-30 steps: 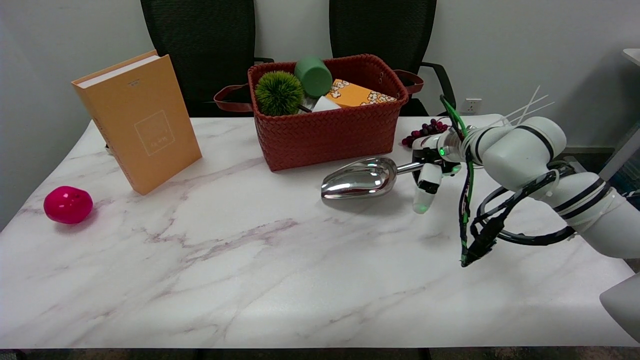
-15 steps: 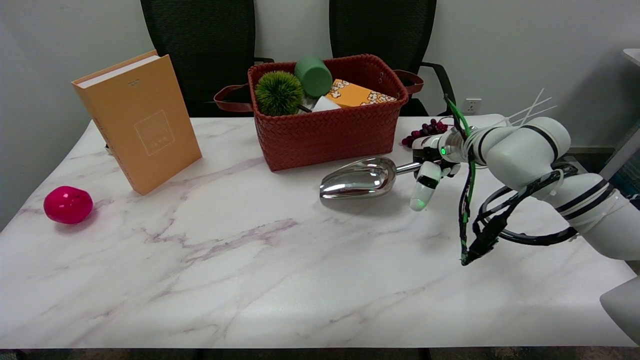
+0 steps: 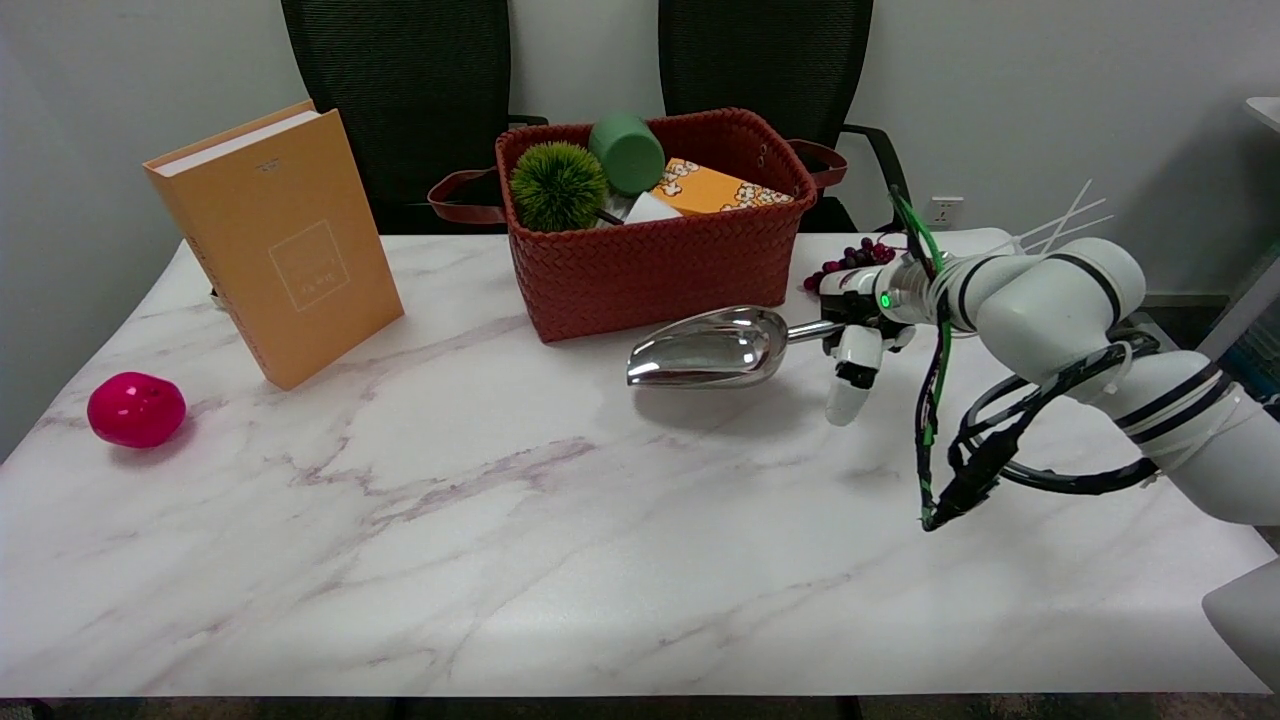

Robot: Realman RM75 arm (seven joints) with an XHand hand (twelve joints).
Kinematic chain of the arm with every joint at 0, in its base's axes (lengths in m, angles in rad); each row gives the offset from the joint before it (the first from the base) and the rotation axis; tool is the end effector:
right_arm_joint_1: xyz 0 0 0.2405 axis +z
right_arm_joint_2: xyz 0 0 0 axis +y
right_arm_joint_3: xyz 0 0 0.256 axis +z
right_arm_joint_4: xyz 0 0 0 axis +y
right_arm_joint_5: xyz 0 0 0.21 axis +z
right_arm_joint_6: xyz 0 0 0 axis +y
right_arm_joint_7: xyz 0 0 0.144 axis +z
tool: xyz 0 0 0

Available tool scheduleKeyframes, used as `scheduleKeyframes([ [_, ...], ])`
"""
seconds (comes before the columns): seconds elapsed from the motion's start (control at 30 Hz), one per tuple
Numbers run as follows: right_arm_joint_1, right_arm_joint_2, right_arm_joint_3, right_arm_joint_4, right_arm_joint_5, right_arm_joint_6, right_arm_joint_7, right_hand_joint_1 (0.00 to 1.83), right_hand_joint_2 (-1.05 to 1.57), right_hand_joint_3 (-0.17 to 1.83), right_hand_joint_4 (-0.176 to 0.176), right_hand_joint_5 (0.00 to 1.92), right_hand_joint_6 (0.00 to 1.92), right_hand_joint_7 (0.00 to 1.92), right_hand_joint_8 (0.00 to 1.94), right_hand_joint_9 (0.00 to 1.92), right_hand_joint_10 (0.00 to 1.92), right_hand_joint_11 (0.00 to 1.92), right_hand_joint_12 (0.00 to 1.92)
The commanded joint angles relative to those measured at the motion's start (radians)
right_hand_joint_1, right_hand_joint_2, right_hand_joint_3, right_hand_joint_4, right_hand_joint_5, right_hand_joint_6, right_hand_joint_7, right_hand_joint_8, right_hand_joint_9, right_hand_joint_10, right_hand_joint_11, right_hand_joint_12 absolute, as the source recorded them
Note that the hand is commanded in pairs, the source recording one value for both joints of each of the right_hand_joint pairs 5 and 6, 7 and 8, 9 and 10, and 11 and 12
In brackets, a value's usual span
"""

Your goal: Pick up the stainless steel scoop.

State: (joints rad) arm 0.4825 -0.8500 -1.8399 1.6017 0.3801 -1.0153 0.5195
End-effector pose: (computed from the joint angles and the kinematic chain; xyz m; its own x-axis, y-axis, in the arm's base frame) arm -0.1868 -0.3991 0.3879 0.8218 -0.5530 0.1372 -0.0155 0.2189 0.9756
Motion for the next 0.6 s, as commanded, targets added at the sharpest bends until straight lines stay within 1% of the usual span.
scheduleKeyframes([
  [0.03, -0.012, 0.001, -0.001, -0.003, -0.029, 0.053, 0.005, 1.26, -0.49, 1.02, 0.000, 1.87, 1.87, 1.92, 1.92, 1.75, 1.75, 1.92, 1.92],
  [0.17, -0.014, 0.000, -0.006, -0.003, -0.041, 0.057, 0.010, 1.25, -0.30, 1.08, 0.000, 1.88, 1.88, 1.92, 1.92, 1.74, 1.74, 1.92, 1.92],
  [0.23, -0.014, 0.000, -0.005, -0.004, -0.041, 0.057, 0.011, 1.20, -0.10, 1.10, 0.000, 1.89, 1.89, 1.92, 1.92, 1.71, 1.71, 1.92, 1.92],
  [0.33, -0.018, 0.001, 0.004, -0.004, -0.039, 0.057, 0.024, 1.17, -0.06, 1.08, 0.000, 1.89, 1.89, 1.92, 1.92, 1.70, 1.70, 1.92, 1.92],
  [0.6, -0.063, 0.004, 0.050, -0.006, -0.034, 0.103, 0.054, 1.18, -0.07, 1.09, 0.000, 1.90, 1.90, 1.92, 1.92, 1.71, 1.71, 1.91, 1.91],
])
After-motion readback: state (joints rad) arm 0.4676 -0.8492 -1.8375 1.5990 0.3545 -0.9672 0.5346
